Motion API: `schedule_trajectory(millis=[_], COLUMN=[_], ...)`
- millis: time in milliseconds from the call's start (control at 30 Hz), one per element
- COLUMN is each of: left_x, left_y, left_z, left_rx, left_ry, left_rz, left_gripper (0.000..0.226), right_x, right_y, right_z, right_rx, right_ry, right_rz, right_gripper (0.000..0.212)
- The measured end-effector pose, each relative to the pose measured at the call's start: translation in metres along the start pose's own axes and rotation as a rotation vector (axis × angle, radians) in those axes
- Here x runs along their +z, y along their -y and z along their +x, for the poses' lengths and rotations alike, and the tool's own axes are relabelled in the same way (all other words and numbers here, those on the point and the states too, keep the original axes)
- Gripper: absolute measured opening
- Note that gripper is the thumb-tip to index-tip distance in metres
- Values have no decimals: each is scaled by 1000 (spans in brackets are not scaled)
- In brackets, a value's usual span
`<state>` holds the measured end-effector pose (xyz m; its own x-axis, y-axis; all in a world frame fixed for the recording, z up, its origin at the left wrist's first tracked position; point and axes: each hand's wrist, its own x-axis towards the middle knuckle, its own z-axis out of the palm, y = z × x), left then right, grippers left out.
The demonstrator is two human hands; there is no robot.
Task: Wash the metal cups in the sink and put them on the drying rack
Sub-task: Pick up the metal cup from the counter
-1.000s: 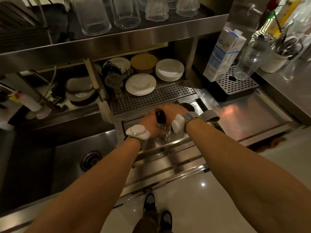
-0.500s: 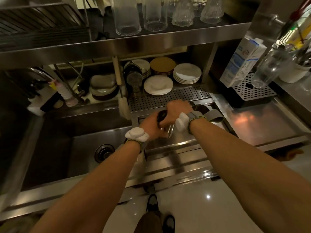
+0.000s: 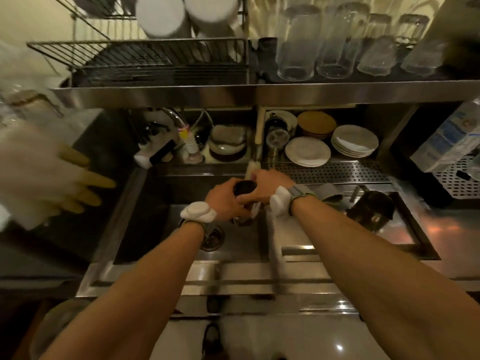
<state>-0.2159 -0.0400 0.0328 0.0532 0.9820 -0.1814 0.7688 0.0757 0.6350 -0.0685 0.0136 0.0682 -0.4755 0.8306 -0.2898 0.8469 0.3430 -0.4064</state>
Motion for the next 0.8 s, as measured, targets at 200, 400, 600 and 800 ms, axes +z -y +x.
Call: schedule_trajectory(millis=[200, 400, 600, 800], left_x=[-39, -67, -103, -139], left_y=[81, 129, 158, 134], left_z=[0, 20, 53, 101], left_rx=[-79, -145, -259, -196], left_ry=[10, 206, -74, -351], left_rz=[12, 69, 131, 425], left_gripper=[83, 92, 53, 53], right_x=[44, 70, 83, 86], right_y=[42, 64, 67, 51], right_z=[58, 103, 121, 137], right_rx=[8, 63, 116, 147], right_ry=[224, 318, 242, 236], right_rz=[25, -81, 54, 162], right_gripper=[49, 26, 24, 28])
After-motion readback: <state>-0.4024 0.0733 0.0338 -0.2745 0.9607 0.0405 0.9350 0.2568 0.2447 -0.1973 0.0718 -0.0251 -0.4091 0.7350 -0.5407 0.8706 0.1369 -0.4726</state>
